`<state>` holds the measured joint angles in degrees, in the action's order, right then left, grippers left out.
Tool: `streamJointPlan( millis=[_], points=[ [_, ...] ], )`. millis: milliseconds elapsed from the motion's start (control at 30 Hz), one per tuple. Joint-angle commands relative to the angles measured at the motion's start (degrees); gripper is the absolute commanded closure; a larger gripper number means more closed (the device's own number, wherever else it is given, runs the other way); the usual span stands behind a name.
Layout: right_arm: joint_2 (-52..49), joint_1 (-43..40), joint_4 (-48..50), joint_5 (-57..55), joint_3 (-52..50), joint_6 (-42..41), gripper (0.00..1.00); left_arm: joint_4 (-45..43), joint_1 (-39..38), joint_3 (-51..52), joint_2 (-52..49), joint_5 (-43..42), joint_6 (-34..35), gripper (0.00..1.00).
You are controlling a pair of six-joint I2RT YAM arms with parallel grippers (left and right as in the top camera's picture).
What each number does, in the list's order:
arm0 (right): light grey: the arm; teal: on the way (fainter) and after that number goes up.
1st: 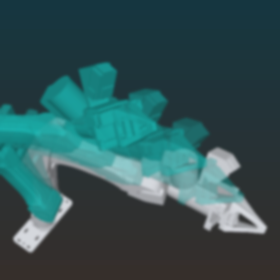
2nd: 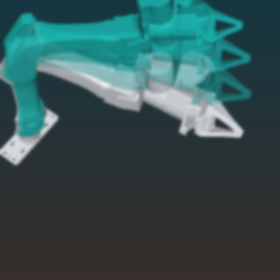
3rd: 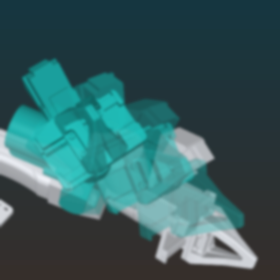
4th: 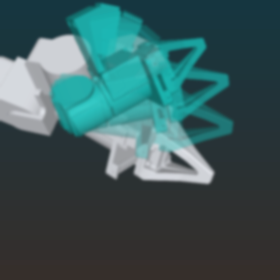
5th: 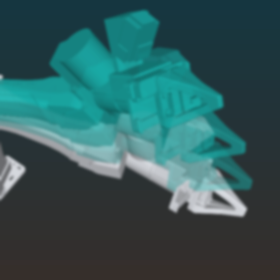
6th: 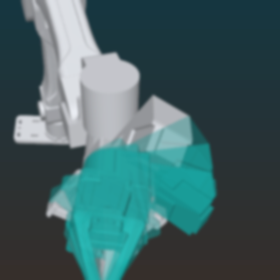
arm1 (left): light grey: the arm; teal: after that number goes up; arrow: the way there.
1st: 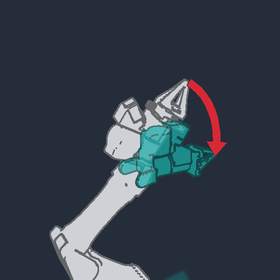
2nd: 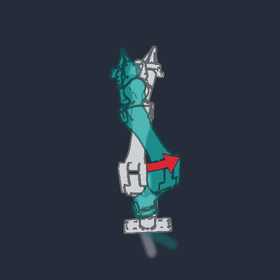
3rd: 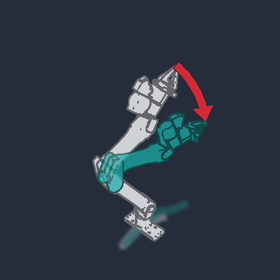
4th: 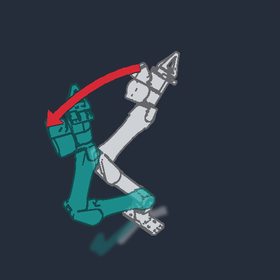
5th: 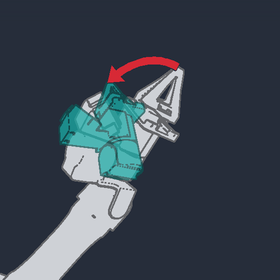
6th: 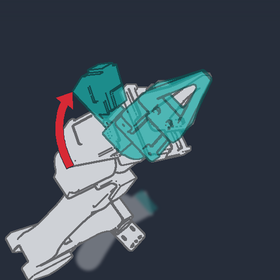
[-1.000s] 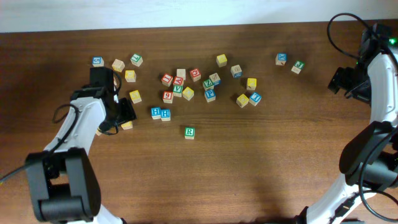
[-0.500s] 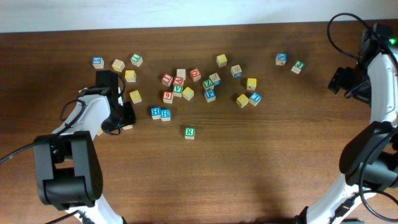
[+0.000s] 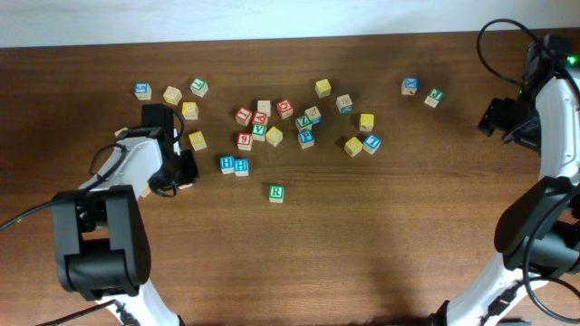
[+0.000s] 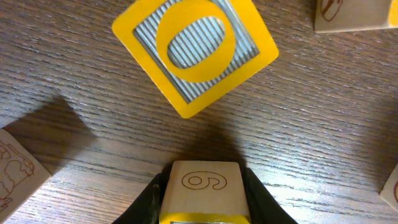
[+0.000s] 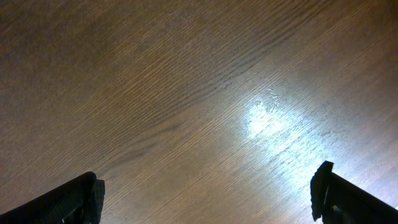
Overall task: Spell out RSS
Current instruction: 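Grasp a yellow S block with the left gripper, then carry the S block and place it right of the R block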
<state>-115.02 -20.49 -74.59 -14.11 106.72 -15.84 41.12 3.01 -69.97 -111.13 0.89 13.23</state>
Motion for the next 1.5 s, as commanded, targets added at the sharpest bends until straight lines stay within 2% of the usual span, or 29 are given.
streamJointPlan(
  millis=[0,233,367,467,567,633,700,800,967,1167,1467],
  points=[
    [1.03,-0.15,0.0,-0.74,0.33,0.2,0.02,0.94,0.02,-1.2,-1.36,0.02,-0.13,0.74],
    [1.03,-0.17,0.0,-0.74,0.33,0.2,0.02,13.11,0.02,-10.49,-1.25,-0.22,-0.11,0.8],
    [1.03,-0.15,0.0,-0.74,0.33,0.2,0.02,21.9,-0.04,-18.4,-1.22,-8.5,-0.11,0.81],
    [1.03,-0.15,0.0,-0.74,0.33,0.2,0.02,27.32,-0.9,-22.88,-1.22,-18.32,-0.13,0.79],
    [1.03,-0.17,0.0,-0.74,0.33,0.2,0.02,29.16,-4.35,-23.93,-1.22,-27.63,-2.29,0.79],
    [1.03,-0.15,0.0,-0.74,0.33,0.2,0.02,29.42,-8.92,-23.93,-1.22,-28.94,-2.62,0.79],
    [1.03,-0.15,0.0,-0.72,0.33,0.2,0.02,29.42,-13.68,-23.89,-1.27,-28.65,-2.03,0.79],
    [1.03,-0.17,0.0,-0.74,0.33,0.2,0.02,29.09,-21.29,-23.8,-1.66,-23.96,3.41,0.78],
    [1.03,-0.17,0.0,-0.74,0.33,0.2,0.02,23.78,-33.14,-22.6,-4.2,-9.92,17.27,0.78],
    [1.03,-0.15,0.0,-0.74,0.33,0.2,0.02,14.1,-39.87,-21.88,-12.07,-7.21,17.62,0.79],
    [1.03,-0.15,0.0,-0.74,0.33,0.2,0.02,12.9,-40.72,-21.88,-16.15,-3.8,17.77,0.77]
  ],
)
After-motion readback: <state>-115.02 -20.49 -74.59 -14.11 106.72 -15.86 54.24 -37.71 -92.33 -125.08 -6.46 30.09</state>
